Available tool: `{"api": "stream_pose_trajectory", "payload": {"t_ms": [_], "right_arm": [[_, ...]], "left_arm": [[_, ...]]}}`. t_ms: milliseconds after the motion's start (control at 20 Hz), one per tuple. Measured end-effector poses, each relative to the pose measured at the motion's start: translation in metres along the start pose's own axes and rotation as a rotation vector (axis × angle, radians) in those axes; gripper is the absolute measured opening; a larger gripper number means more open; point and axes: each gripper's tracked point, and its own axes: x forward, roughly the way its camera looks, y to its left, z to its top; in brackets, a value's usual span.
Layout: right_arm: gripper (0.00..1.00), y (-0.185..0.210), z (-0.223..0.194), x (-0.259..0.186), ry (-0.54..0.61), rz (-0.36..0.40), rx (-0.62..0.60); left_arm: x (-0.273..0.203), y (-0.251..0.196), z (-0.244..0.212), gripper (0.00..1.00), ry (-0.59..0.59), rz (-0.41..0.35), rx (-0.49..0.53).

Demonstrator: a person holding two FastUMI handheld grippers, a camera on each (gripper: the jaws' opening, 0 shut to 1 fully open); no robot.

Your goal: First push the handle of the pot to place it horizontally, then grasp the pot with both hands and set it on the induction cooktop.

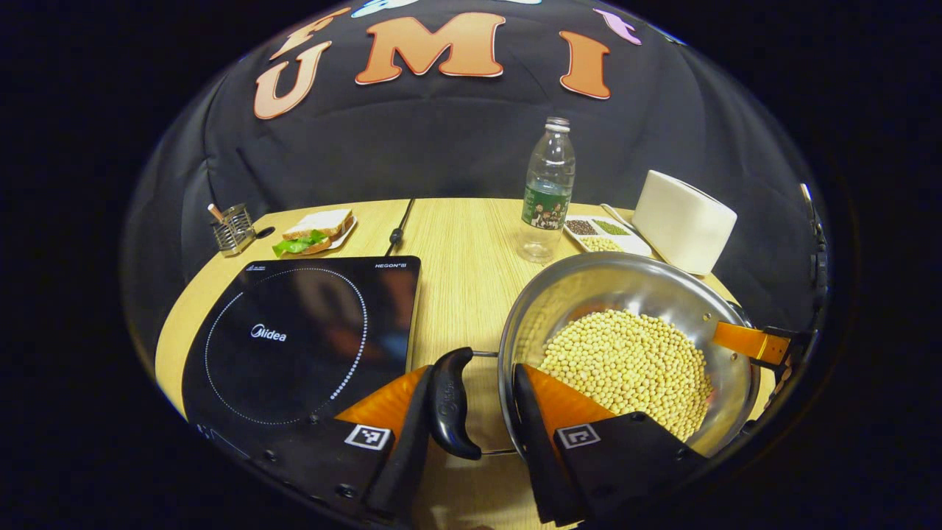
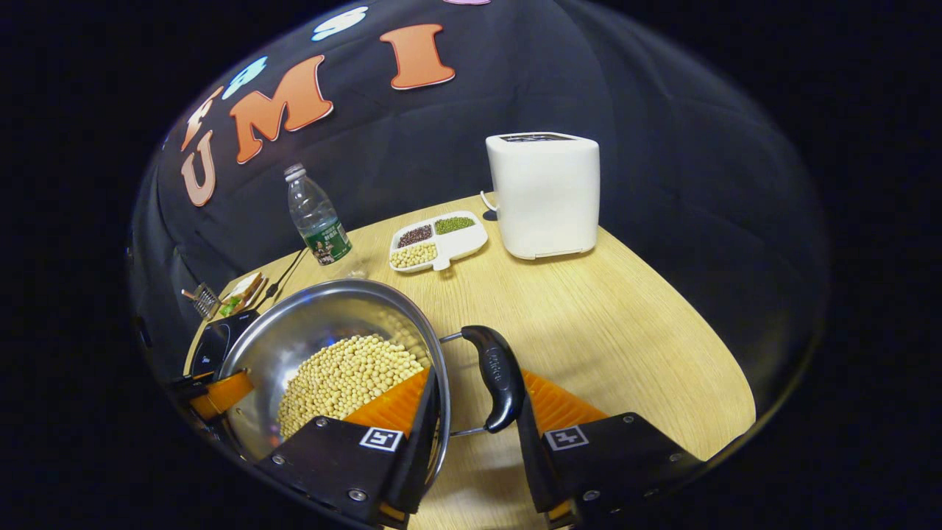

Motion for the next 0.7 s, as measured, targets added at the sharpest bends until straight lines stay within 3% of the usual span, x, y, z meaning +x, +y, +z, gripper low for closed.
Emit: {"api": "stream_pose_trajectory", "payload": {"t_ms": [200, 450, 550, 650, 700], "right_arm": [[0.51, 0.0, -0.001, -0.005, 0.007, -0.008, 0.052], [0.49, 0.007, 0.011, -0.026, -0.028, -0.017, 0.073], [0.49, 0.012, 0.02, -0.034, -0.047, -0.009, 0.079], [0.45, 0.022, 0.03, -0.042, -0.069, -0.006, 0.065], [0.45, 0.027, 0.035, -0.047, -0.077, -0.004, 0.059]], "left_arm": [[-0.003, -0.001, -0.002, 0.56, 0.043, -0.02, -0.047], [-0.017, 0.004, 0.013, 0.6, 0.033, -0.045, -0.051], [-0.025, 0.008, 0.023, 0.53, 0.015, -0.052, -0.058], [-0.034, 0.015, 0.033, 0.56, 0.007, -0.058, -0.067], [-0.038, 0.019, 0.038, 0.53, -0.002, -0.058, -0.07]]}}
